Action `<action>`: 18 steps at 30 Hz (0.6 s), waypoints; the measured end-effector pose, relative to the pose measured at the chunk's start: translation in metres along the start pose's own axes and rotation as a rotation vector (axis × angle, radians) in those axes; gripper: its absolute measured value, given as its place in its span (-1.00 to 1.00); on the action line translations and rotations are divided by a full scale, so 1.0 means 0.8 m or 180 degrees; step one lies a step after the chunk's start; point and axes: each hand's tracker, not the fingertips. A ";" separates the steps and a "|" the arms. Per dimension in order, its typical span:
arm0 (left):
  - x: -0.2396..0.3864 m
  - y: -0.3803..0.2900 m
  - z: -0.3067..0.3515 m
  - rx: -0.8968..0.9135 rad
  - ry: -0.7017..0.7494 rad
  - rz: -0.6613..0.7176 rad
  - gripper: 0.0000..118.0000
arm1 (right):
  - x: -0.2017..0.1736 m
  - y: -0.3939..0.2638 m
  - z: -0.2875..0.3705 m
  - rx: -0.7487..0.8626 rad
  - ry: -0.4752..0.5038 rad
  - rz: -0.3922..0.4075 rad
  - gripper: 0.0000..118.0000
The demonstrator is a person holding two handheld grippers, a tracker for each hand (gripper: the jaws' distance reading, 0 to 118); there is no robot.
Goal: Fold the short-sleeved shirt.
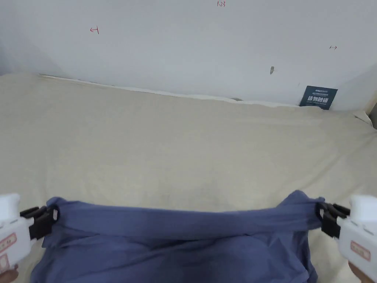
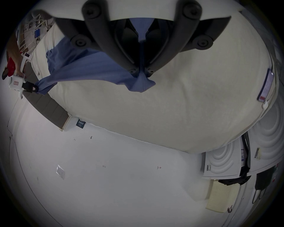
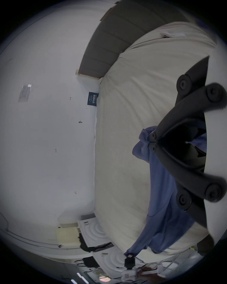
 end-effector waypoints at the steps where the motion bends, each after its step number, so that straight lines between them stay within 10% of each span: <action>1: -0.001 -0.014 0.010 -0.0004 -0.0029 0.0021 -0.91 | -0.002 -0.017 0.013 -0.0021 -0.0013 -0.0001 -1.00; 16: -0.003 -0.148 0.030 0.0010 0.0382 -0.0065 -0.68 | -0.017 -0.168 0.016 -0.0636 -0.0027 -0.0244 -0.89; 18: 0.001 -0.141 0.044 -0.0012 0.0459 -0.0019 0.68 | -0.025 -0.165 0.036 -0.0579 -0.0281 -0.0236 0.32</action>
